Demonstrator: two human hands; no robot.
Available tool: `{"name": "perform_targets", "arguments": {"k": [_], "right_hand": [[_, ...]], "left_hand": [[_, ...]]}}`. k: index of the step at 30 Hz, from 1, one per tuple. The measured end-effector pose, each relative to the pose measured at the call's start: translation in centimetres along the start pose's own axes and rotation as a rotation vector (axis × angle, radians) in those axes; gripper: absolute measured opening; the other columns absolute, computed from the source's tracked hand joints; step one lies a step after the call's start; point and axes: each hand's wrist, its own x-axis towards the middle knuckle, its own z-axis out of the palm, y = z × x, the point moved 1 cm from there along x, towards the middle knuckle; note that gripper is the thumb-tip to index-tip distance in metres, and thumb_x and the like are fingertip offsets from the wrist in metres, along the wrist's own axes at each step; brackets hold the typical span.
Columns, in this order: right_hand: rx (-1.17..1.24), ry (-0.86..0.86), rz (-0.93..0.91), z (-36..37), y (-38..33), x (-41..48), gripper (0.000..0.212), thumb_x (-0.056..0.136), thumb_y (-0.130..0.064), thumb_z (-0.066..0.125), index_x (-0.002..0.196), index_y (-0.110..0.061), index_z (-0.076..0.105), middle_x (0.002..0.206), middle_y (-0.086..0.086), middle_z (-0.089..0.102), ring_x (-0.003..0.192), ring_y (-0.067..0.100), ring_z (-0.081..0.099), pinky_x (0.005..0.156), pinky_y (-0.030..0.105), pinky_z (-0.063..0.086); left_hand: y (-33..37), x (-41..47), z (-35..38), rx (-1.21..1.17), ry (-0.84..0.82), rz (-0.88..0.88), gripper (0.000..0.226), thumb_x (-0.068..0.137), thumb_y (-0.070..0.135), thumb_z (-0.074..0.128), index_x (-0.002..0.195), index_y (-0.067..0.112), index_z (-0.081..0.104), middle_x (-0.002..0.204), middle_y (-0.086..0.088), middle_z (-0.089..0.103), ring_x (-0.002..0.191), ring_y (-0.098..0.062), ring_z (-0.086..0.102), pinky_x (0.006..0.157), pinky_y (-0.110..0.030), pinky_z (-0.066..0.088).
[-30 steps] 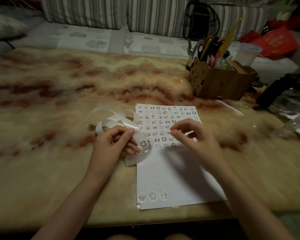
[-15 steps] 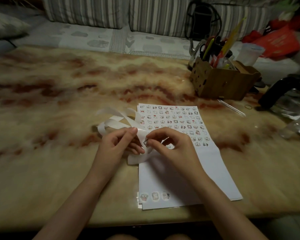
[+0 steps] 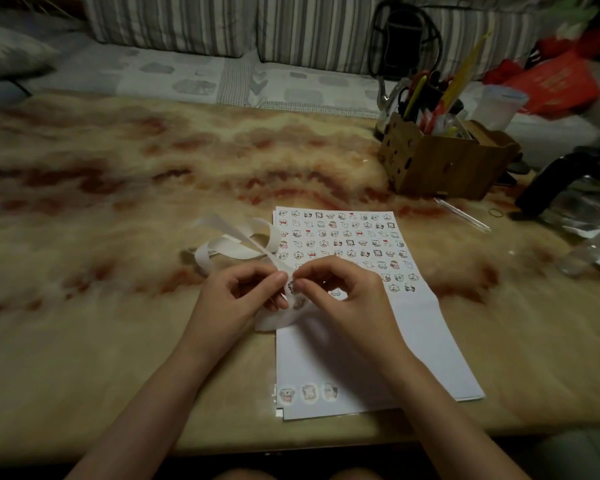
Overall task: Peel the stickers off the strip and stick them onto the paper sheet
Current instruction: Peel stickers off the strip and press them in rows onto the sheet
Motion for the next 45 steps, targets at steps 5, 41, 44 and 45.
{"name": "perform_targets", "arguments": {"k": [5,41,44,45], "right_hand": [[-0.026,-0.011,0.006,0.0,-0.2,-0.1,0.011,0.082,-0.003,0.069,0.086,-0.013,0.071,0.079,-0.006,0.070,0.074,0.012,0.063,0.067,0.027,0.049],[-0.217,0.067,0.655,-14.2,4.8,0.5,0.013,0.087,-0.013,0.066,0.087,-0.001,0.068,0.036,-0.009,0.047,0.038,0.002,0.035,0.037,0.009,0.024],[-0.220,0.058,0.645,-14.0,4.8,0.6,0.009,0.086,-0.011,0.067,0.085,-0.002,0.067,0.035,-0.011,0.047,0.033,0.000,0.035,0.036,0.008,0.024],[-0.225,0.056,0.642,-14.0,4.8,0.6,0.008,0.086,-0.010,0.067,0.084,-0.002,0.067,0.035,-0.011,0.048,0.033,-0.001,0.036,0.036,0.008,0.024]], "left_hand": [[-0.1,0.0,0.0,0.007,0.004,-0.002,0.021,0.078,0.019,0.062,0.077,-0.001,0.068,0.061,-0.010,0.067,0.058,-0.013,0.062,0.063,-0.018,0.051],[-1.8,0.2,-0.2,0.354,-0.016,-0.093,0.019,0.088,0.018,0.062,0.070,0.020,0.065,0.063,0.010,0.065,0.063,-0.002,0.058,0.064,-0.018,0.042],[-1.7,0.1,-0.2,0.357,-0.018,-0.092,0.018,0.088,0.018,0.062,0.070,0.018,0.065,0.064,0.007,0.066,0.064,-0.004,0.059,0.065,-0.020,0.043],[-1.7,0.1,-0.2,0.356,-0.017,-0.093,0.018,0.088,0.018,0.063,0.070,0.018,0.065,0.064,0.008,0.066,0.064,-0.004,0.059,0.064,-0.019,0.042]]}}
